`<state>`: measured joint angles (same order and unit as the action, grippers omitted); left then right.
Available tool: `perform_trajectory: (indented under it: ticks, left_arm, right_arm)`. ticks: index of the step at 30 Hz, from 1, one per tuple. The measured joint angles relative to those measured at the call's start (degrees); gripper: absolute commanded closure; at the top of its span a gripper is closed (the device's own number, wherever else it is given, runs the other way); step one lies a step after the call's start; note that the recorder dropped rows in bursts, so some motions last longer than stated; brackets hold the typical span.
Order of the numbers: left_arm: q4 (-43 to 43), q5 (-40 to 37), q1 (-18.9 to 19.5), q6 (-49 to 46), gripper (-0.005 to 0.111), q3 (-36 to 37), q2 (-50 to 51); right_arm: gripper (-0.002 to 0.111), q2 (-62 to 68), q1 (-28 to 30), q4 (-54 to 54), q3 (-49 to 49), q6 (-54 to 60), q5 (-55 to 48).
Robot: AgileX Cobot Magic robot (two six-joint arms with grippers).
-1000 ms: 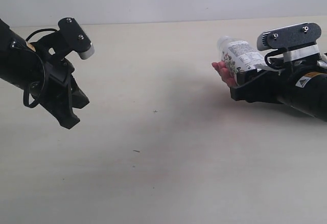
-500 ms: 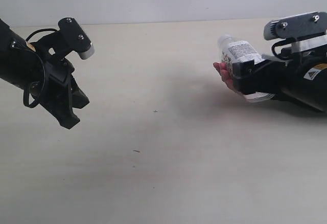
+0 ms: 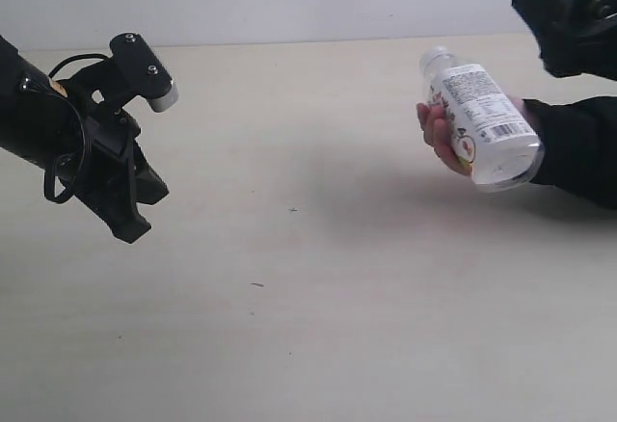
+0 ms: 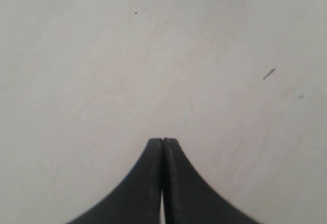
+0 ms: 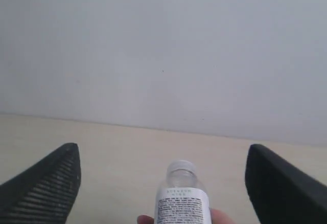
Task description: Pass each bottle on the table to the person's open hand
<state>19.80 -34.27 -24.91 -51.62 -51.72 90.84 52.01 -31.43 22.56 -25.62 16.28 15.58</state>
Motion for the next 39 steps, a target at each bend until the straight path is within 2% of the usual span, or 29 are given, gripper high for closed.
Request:
perform_trajectory:
  ticks: [2, 5, 6, 8, 17, 28, 33, 39]
  left_arm:
    - [0.0, 0.0, 0.0, 0.0, 0.107, 0.0, 0.0]
    - [0.0, 0.34, 0.0, 0.0, 0.107, 0.0, 0.0]
    - [0.04, 0.44, 0.0, 0.0, 0.107, 0.0, 0.0]
    - [0.04, 0.57, 0.0, 0.0, 0.107, 0.0, 0.0]
    - [0.04, 1.39, 0.0, 0.0, 0.107, 0.0, 0.0]
    - [2.71, 2.67, 0.0, 0.0, 0.107, 0.04, 0.0]
    - [4.95, 2.72, 0.0, 0.0, 0.107, 0.04, 0.0]
    - [5.59, 3.86, 0.0, 0.0, 0.107, 0.13, 0.0]
  right_arm:
    - [0.053, -4.02, 0.0, 0.0, 0.0, 0.33, -2.97]
    - [0.081, -9.01, 0.0, 0.0, 0.0, 1.94, -7.62]
    - [0.093, -10.31, 0.0, 0.0, 0.0, 2.24, -9.34]
    - [0.108, -13.43, 0.0, 0.0, 0.0, 3.19, -12.59]
    - [0.108, -22.07, 0.0, 0.0, 0.0, 5.83, -25.12]
    - [0.108, -23.09, 0.0, -0.23, 0.0, 7.17, -35.04]
    - [0.108, -24.41, 0.0, -0.23, 0.0, 7.51, -37.21]
    - [0.108, -33.34, 0.0, -0.23, 0.0, 7.74, -38.17]
